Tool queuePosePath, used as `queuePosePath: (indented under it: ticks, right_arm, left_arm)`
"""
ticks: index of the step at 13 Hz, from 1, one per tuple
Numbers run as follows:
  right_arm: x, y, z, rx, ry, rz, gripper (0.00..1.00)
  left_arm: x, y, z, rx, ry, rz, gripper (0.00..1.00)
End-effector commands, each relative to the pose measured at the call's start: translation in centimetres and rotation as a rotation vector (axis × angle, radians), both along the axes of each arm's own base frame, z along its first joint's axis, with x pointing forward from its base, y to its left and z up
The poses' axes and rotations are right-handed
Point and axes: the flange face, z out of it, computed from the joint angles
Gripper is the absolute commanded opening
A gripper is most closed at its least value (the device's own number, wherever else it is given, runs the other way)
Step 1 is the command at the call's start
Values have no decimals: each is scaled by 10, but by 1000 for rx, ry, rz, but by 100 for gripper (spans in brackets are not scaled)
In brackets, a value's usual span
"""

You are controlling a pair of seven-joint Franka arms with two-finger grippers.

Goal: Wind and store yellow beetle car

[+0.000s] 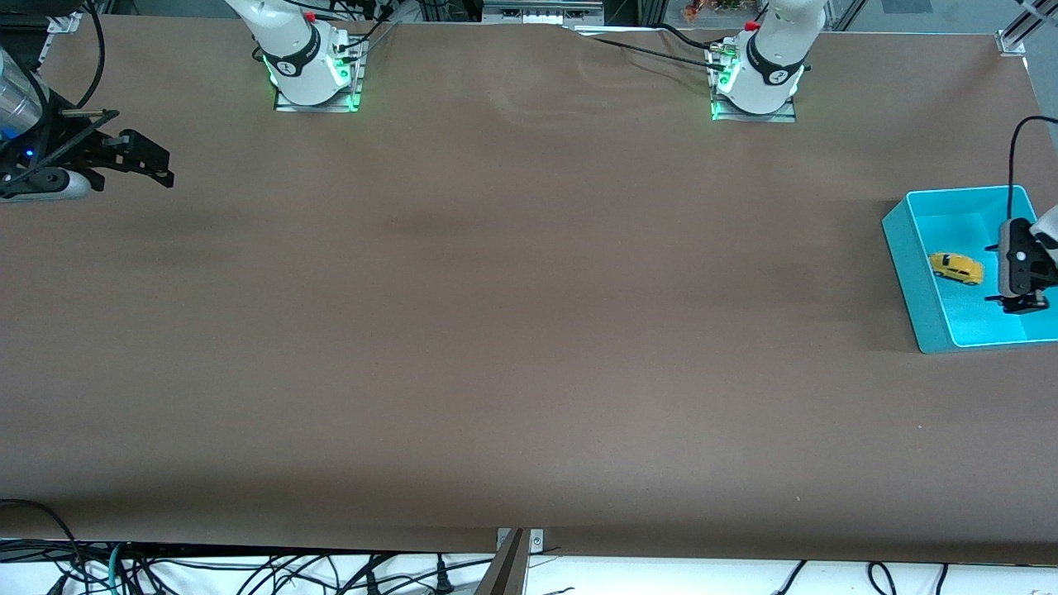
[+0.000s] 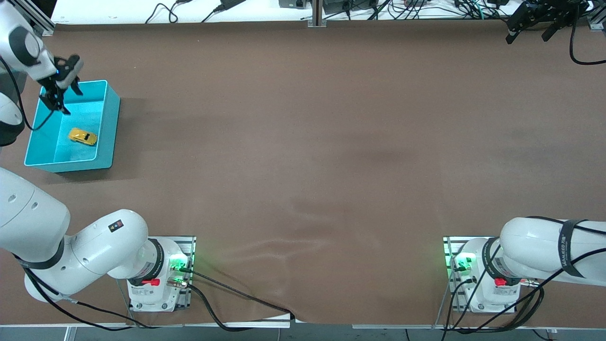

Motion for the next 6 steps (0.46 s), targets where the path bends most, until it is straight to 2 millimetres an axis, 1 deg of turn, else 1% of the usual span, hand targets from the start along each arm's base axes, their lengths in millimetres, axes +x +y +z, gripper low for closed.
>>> queuePosePath:
  ticks: [1, 2, 3, 4, 5, 6]
  right_arm:
    - [1, 0, 7, 2, 9, -10, 100]
    - [1, 0, 7, 3, 9, -10, 100]
    - [1, 1, 7, 3, 9, -9, 100]
    - [2, 1, 7, 5, 8, -9, 100]
    - [2, 3, 8, 24, 6, -14, 100]
    - [2, 5, 8, 50, 6, -18, 100]
  left_arm:
    - [17, -51, 77, 4, 41, 75, 100]
    - [25, -72, 102, 4, 61, 123, 100]
    - [34, -96, 121, 2, 60, 180, 100]
    - [41, -126, 137, -11, 54, 231, 100]
    - [46, -155, 148, -10, 50, 282, 100]
    - [50, -181, 154, 1, 44, 329, 100]
